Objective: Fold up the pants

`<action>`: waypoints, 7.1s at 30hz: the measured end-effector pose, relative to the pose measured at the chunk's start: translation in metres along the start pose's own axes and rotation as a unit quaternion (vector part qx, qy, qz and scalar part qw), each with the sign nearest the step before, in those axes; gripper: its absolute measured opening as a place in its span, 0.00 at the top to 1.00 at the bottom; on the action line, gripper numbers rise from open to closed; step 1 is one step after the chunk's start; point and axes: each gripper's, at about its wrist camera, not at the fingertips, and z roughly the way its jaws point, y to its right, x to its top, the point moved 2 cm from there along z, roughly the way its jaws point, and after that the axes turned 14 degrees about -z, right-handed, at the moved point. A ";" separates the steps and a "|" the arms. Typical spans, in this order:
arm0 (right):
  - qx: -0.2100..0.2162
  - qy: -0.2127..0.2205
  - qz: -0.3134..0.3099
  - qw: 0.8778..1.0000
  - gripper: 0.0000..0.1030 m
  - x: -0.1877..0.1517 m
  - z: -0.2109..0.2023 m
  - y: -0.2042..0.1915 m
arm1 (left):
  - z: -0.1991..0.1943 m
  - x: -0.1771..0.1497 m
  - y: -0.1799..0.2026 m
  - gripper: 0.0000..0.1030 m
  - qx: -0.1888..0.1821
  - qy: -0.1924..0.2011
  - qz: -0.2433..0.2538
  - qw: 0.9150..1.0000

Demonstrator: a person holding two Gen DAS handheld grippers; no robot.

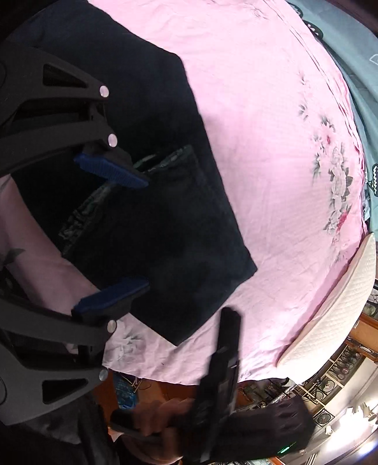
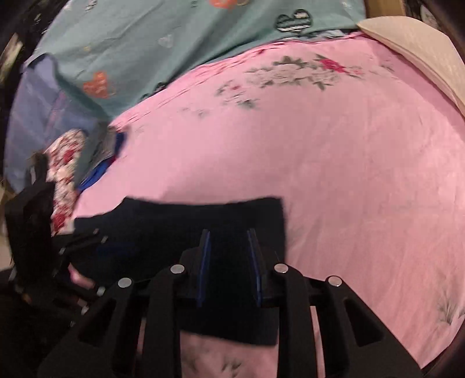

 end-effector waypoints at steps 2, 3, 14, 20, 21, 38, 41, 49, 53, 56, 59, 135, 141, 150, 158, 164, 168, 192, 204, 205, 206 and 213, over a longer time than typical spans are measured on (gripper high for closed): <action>-0.018 -0.043 -0.017 0.999 0.76 -0.018 0.016 -0.005 | 0.012 -0.010 -0.007 0.34 0.009 -0.011 -0.002 1.000; -0.033 -0.056 -0.034 0.997 0.76 -0.031 0.028 -0.006 | 0.018 -0.013 -0.008 0.34 0.013 -0.007 0.007 1.000; -0.054 -0.039 -0.132 0.989 0.67 0.018 0.029 -0.077 | -0.089 -0.008 -0.081 0.16 0.073 0.118 -0.098 0.985; 0.014 -0.040 -0.230 0.972 0.65 0.043 0.068 -0.180 | -0.151 -0.048 -0.217 0.12 0.203 0.144 -0.286 0.925; 0.034 -0.044 -0.253 0.966 0.65 0.046 0.076 -0.204 | -0.159 -0.061 -0.240 0.12 0.220 0.142 -0.318 0.911; 0.041 -0.106 -0.503 0.857 0.53 0.030 0.176 -0.408 | -0.200 -0.167 -0.332 0.09 0.201 0.157 -0.440 0.861; 0.023 -0.129 -0.493 0.860 0.53 0.032 0.195 -0.410 | -0.197 -0.173 -0.335 0.09 0.196 0.152 -0.446 0.860; 0.011 -0.165 -0.488 0.857 0.52 0.028 0.219 -0.407 | -0.194 -0.177 -0.341 0.09 0.183 0.152 -0.455 0.858; 0.007 -0.165 -0.497 0.852 0.52 0.025 0.223 -0.409 | -0.192 -0.178 -0.344 0.09 0.180 0.148 -0.458 0.858; 0.007 -0.164 -0.498 0.852 0.52 0.024 0.225 -0.408 | -0.190 -0.177 -0.347 0.09 0.177 0.144 -0.460 0.858; 0.007 -0.164 -0.498 0.851 0.52 0.024 0.225 -0.408 | -0.189 -0.175 -0.349 0.09 0.178 0.141 -0.461 0.858; -0.133 -0.002 -0.508 0.851 0.77 0.004 0.156 -0.427 | -0.104 -0.083 -0.339 0.42 -0.247 -0.044 -0.529 0.811; -0.095 -0.009 -0.487 0.868 0.68 0.014 0.158 -0.407 | -0.102 -0.083 -0.324 0.76 -0.242 -0.035 -0.517 0.820; -0.020 0.028 -0.297 0.954 0.62 0.035 0.085 -0.316 | -0.099 -0.071 -0.303 0.77 -0.315 -0.028 -0.492 0.811; -0.012 0.013 -0.219 0.976 0.51 0.036 0.067 -0.280 | -0.093 -0.075 -0.318 0.77 -0.268 -0.033 -0.510 0.817; 0.039 -0.010 -0.375 0.926 0.47 0.020 0.111 -0.359 | -0.094 -0.072 -0.324 0.77 -0.266 -0.045 -0.519 0.811; -0.063 -0.011 -0.470 0.880 0.54 0.002 0.159 -0.387 | -0.097 -0.067 -0.324 0.77 -0.257 -0.051 -0.513 0.818; -0.099 -0.015 -0.188 0.977 0.64 0.026 0.081 -0.229 | -0.103 -0.078 -0.312 0.61 -0.211 -0.012 -0.498 0.841; -0.117 -0.036 -0.275 0.953 0.89 -0.031 0.123 -0.211 | -0.142 -0.036 -0.231 0.69 -0.279 0.033 -0.408 0.869; -0.113 -0.034 -0.273 0.955 0.89 -0.030 0.123 -0.211 | -0.140 -0.033 -0.224 0.70 -0.277 0.030 -0.400 0.873; -0.107 -0.034 -0.269 0.957 0.89 -0.029 0.122 -0.209 | -0.136 -0.030 -0.217 0.70 -0.269 0.027 -0.395 0.878; -0.080 -0.030 -0.257 0.963 0.89 -0.023 0.119 -0.202 | -0.108 -0.045 -0.223 0.53 -0.116 -0.023 -0.441 0.890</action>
